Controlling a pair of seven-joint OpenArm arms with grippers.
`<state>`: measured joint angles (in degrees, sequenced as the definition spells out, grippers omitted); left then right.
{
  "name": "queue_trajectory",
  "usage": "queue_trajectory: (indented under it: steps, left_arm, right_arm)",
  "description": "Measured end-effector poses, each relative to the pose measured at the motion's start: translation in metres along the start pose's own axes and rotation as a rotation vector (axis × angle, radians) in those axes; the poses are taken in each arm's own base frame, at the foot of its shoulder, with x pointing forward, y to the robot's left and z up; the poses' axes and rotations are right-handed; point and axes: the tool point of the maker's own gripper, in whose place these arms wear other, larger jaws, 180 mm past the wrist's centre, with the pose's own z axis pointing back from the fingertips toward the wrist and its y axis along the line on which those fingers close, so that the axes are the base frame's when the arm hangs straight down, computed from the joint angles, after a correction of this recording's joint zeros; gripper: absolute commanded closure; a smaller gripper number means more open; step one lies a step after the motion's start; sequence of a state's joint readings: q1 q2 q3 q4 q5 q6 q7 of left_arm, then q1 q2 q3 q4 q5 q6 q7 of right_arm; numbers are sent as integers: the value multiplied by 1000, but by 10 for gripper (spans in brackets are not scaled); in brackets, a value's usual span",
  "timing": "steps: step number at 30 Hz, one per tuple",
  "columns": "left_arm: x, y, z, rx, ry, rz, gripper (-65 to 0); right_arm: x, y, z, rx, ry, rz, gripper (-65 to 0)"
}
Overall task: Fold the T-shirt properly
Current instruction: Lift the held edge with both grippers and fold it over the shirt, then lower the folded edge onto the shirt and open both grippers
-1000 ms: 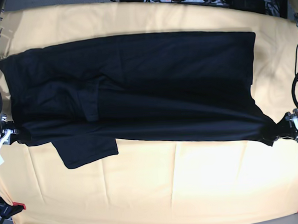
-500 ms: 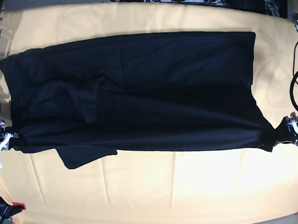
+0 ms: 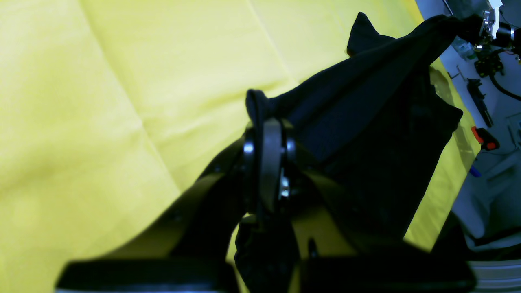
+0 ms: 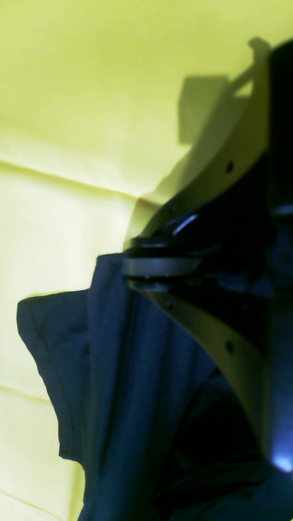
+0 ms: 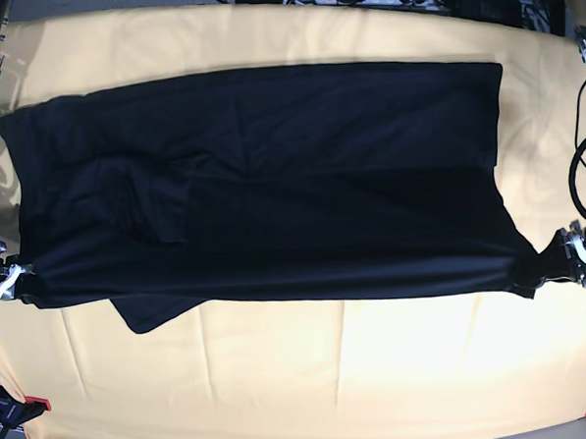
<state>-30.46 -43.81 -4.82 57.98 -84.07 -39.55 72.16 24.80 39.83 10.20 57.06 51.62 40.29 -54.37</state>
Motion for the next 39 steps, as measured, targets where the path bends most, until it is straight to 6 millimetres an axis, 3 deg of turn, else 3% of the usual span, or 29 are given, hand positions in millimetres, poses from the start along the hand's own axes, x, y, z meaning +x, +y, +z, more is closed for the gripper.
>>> queue_trajectory:
  steps: [6, 13, 17, 20, 24, 29, 35, 39]
  left_arm:
    - [-12, -2, -4, -12, 57, 4, 0]
    - [-50, -4, -13, -32, 144, 51, 0]
    - [-52, -5, -13, -33, 149, 47, 0]
    - [-44, -13, -12, -40, 151, -6, 0]
    - [-33, -26, -10, -46, 170, -92, 0]
    - [-29, -42, -13, -66, 182, -166, 0]
    - [-60, -52, -15, -88, 247, -165, 0]
    - [-78, -46, -6, -66, 302, -150, 0]
  right_arm:
    - [26, 2, 21, -2, -40, 66, 0]
    - [18, 3, 20, -1, -8, 61, 0]
    - [18, 3, 20, -2, -9, 61, 0]
    - [8, 2, 19, 1, 6, 52, 0]
    - [-22, 0, 16, -4, 71, 32, 0]
    - [-30, 0, 16, -3, 93, 27, 0]
    - [-41, 10, 18, 49, 155, -2, 0]
    - [-46, 9, 18, 48, 166, -5, 0]
